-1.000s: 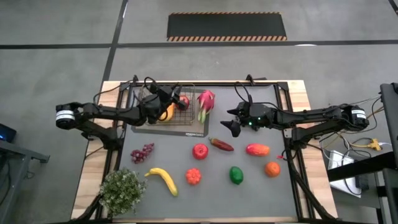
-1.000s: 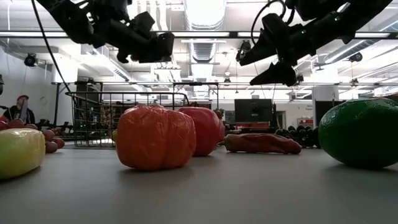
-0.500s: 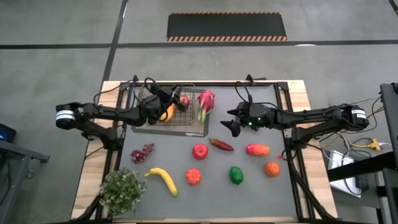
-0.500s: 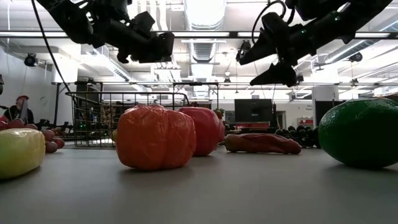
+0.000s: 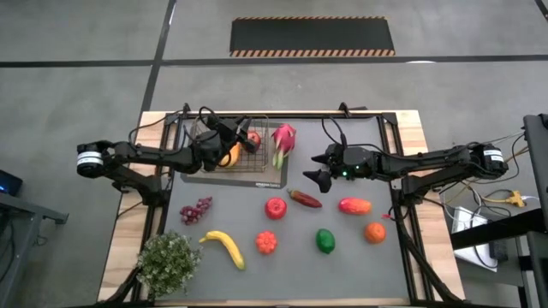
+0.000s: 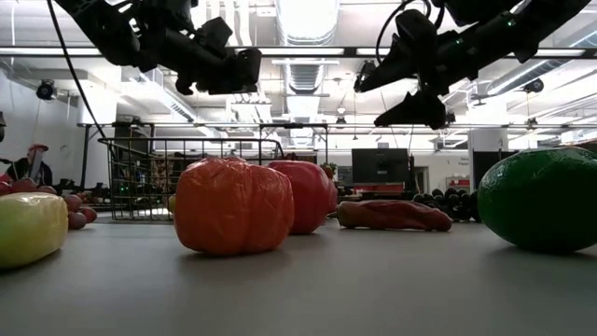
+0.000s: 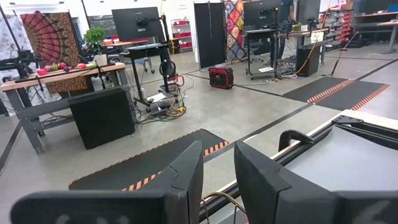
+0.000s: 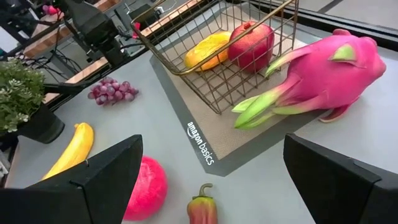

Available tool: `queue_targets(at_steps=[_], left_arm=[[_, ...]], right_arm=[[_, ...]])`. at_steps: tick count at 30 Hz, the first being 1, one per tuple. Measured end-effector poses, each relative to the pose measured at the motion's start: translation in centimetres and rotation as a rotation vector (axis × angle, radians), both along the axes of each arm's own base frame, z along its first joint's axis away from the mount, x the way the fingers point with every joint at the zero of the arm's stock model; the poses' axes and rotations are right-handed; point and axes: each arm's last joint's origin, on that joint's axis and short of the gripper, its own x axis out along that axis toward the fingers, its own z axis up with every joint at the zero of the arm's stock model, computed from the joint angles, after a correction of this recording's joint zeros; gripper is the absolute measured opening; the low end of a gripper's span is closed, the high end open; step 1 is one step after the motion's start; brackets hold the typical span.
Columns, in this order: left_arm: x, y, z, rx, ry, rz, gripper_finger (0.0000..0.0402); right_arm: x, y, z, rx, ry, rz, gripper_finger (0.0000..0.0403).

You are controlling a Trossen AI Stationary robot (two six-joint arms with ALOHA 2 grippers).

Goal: Build produce basket
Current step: Put the red chili pepper into the wire basket

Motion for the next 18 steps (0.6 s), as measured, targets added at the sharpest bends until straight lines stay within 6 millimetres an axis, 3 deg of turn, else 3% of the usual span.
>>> queue_targets(at_steps=[18], left_arm=[[0.0,-0.1,0.0,-0.003,-0.004,-0.009,0.0073]], right_arm=[[0.7,1.9,1.2,0.039,0.102,0.068,0.037]])
